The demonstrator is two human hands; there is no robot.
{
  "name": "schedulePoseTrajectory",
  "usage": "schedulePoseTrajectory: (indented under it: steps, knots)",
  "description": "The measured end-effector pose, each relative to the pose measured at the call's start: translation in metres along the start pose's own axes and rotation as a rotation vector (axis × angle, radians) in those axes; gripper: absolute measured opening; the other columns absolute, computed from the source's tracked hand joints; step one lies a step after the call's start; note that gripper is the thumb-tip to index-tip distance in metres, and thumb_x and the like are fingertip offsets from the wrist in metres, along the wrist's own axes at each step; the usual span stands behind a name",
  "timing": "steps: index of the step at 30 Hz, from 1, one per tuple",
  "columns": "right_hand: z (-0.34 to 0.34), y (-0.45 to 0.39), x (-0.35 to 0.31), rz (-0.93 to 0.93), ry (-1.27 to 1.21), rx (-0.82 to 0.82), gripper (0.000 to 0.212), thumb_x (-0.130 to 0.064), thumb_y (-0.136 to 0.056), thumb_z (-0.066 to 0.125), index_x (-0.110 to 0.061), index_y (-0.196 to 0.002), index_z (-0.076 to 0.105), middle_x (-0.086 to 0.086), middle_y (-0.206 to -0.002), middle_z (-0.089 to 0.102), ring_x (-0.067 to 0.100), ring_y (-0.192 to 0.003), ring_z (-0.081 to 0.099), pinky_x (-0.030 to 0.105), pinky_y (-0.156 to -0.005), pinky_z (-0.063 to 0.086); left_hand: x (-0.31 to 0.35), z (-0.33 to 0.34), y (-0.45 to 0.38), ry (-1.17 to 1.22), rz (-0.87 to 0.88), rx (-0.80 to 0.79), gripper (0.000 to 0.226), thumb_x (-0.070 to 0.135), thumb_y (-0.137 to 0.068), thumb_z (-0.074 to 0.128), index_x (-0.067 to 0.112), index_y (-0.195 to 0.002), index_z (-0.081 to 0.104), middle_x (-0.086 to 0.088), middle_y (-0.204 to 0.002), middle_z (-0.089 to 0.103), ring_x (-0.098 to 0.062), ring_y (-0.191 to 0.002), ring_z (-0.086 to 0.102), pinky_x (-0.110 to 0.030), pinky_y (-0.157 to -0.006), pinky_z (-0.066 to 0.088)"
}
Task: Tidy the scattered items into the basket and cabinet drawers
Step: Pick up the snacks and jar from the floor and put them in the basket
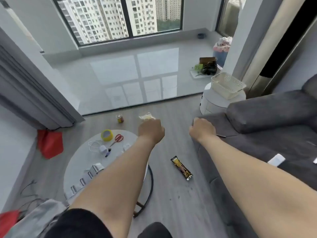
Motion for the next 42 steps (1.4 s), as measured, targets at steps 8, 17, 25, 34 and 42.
schedulePoseTrajectory:
  steps: [8, 17, 25, 34, 42]
  knots:
    - [0.020, -0.183, -0.035, 0.012, 0.020, -0.090, 0.030, -0.018, -0.089, 0.045, -0.008, -0.113, 0.059, 0.015, -0.120, 0.062, 0.035, -0.110, 0.059, 0.035, -0.081, 0.046, -0.025, 0.039, -0.180, 0.021, -0.065, -0.119, 0.026, 0.022, -0.091, 0.043, 0.011, -0.102, 0.063, -0.013, -0.111, 0.066, -0.032, -0.098, 0.060, -0.030, -0.068, 0.039]
    - [0.009, -0.376, -0.081, -0.006, 0.004, -0.156, 0.030, -0.016, -0.085, 0.043, -0.008, -0.110, 0.058, 0.014, -0.115, 0.063, 0.035, -0.105, 0.059, 0.037, -0.083, 0.050, -0.068, 0.043, -0.374, 0.062, -0.146, -0.247, 0.029, 0.017, -0.086, 0.042, 0.013, -0.105, 0.064, -0.008, -0.107, 0.065, -0.029, -0.094, 0.058, -0.031, -0.074, 0.045]
    - [0.019, -0.574, -0.136, -0.117, 0.083, -0.203, 0.031, -0.012, -0.088, 0.041, -0.007, -0.115, 0.054, 0.015, -0.121, 0.059, 0.034, -0.111, 0.056, 0.034, -0.080, 0.043, -0.111, 0.057, -0.550, 0.108, -0.259, -0.205, 0.022, 0.018, -0.086, 0.044, 0.013, -0.098, 0.061, -0.007, -0.110, 0.063, -0.028, -0.096, 0.055, -0.030, -0.070, 0.039]
    - [0.070, -0.794, -0.217, -0.304, 0.162, -0.352, 0.028, -0.014, -0.088, 0.044, -0.008, -0.115, 0.051, 0.014, -0.114, 0.059, 0.034, -0.105, 0.056, 0.033, -0.072, 0.040, -0.172, 0.099, -0.712, 0.188, -0.498, -0.257, 0.019, 0.022, -0.088, 0.046, 0.014, -0.095, 0.061, -0.008, -0.107, 0.065, -0.031, -0.101, 0.058, -0.031, -0.069, 0.038]
    - [0.111, -0.875, -0.331, -0.475, 0.237, -0.469, 0.031, -0.014, -0.089, 0.043, -0.009, -0.119, 0.047, 0.014, -0.113, 0.056, 0.034, -0.102, 0.054, 0.034, -0.074, 0.040, -0.266, 0.109, -0.784, 0.227, -0.644, -0.247, 0.024, 0.017, -0.088, 0.043, 0.012, -0.100, 0.062, -0.011, -0.112, 0.066, -0.033, -0.103, 0.060, -0.034, -0.077, 0.043]
Point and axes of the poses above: each hand's wrist, its own y-axis away from the middle knuckle, its own z-axis out of the palm, x = y × z, the point moved 7 cm from there along -y, towards the middle knuckle
